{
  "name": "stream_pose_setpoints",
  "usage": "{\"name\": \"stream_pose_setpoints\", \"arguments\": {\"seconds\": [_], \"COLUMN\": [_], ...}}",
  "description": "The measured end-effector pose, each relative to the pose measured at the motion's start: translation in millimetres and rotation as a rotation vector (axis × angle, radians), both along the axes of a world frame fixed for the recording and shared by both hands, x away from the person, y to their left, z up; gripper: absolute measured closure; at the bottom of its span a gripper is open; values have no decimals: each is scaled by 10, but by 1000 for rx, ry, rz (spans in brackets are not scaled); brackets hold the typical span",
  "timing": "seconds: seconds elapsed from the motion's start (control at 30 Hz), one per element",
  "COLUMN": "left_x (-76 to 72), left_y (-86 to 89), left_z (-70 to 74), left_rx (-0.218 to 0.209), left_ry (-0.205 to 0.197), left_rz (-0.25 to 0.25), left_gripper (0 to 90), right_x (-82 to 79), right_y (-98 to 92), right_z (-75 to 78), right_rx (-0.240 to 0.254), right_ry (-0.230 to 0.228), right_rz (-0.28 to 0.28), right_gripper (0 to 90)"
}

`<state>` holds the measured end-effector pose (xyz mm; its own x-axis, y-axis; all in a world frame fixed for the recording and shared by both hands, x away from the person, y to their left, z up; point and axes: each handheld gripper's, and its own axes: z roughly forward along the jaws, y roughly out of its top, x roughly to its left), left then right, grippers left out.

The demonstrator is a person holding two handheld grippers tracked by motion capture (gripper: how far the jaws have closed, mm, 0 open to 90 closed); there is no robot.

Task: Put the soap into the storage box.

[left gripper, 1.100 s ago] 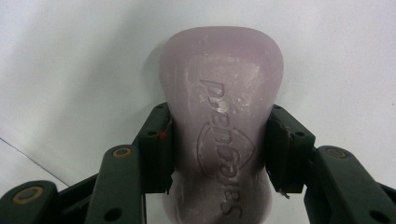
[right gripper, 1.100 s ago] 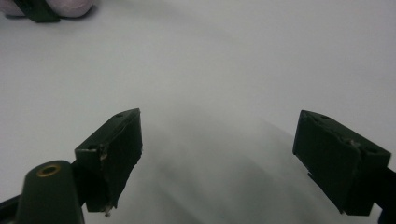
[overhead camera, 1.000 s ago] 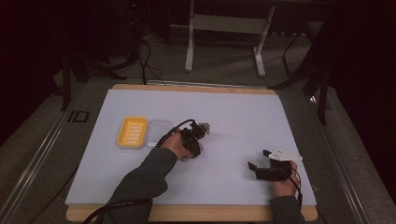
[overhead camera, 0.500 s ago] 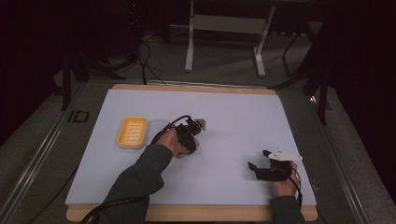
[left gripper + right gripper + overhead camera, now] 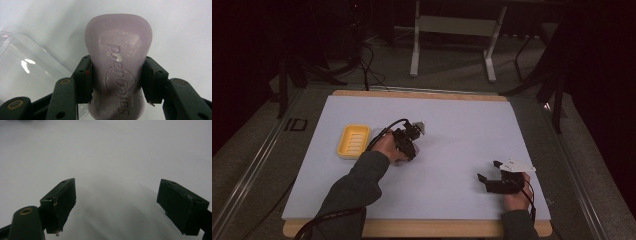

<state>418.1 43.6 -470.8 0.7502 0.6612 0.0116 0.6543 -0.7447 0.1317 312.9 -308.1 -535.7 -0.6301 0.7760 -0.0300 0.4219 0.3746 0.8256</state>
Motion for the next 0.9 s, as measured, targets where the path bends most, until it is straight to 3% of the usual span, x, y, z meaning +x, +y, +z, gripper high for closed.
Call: {"name": "stream_pose_setpoints", "arguments": {"seconds": [0.9], "left_x": [97], "left_y": [313], "left_z": [198], "left_rx": [-24], "left_ry": [-23], "left_rz": [95], "left_gripper": [500], "right_x": [-2], "right_y": [1], "right_z": [0], "right_rx": [-1], "right_ry": [-1], "right_rz": [1], "right_gripper": [154]}}
